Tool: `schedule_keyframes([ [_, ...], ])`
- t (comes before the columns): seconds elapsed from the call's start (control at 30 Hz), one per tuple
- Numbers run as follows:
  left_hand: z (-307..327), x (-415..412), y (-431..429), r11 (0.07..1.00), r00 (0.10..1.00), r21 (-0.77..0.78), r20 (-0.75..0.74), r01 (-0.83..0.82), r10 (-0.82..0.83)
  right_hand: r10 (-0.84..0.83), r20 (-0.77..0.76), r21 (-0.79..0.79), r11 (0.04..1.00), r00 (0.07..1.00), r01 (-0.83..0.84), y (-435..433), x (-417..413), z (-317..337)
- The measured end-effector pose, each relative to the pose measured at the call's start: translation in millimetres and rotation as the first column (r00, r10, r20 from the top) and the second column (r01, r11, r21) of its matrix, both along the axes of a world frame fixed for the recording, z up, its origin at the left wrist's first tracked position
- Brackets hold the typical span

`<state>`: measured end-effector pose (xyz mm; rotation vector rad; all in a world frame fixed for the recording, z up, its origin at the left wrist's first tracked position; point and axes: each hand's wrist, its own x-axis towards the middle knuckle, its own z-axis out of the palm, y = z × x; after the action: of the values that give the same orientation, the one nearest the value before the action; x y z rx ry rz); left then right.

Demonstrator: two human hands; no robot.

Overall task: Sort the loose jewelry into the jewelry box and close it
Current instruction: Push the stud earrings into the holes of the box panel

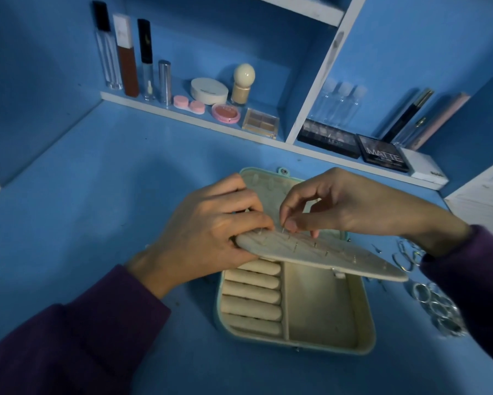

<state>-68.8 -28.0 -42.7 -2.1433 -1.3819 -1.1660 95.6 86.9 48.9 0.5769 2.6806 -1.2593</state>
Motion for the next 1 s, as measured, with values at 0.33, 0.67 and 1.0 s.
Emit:
schedule_keyframes([
  [0.33, 0.2, 1.2, 0.3, 1.0, 1.0, 0.019, 0.012, -0.008, 0.007, 0.019, -0.007, 0.088, 0.996, 1.0, -0.019, -0.8, -1.2, -0.8],
  [0.67, -0.8, -0.4, 0.0, 1.0, 1.0, -0.004, -0.001, 0.009, -0.009, 0.071, 0.069, 0.115, 0.99, 0.995, -0.078, -1.6, -5.1, 2.8],
  [1.0, 0.8, -1.7, -1.7, 0.999, 0.999, -0.033, -0.007, 0.039, -0.039, 0.073, 0.09, 0.017, 0.997, 0.993, -0.074, 1.1, -9.8, 3.6],
])
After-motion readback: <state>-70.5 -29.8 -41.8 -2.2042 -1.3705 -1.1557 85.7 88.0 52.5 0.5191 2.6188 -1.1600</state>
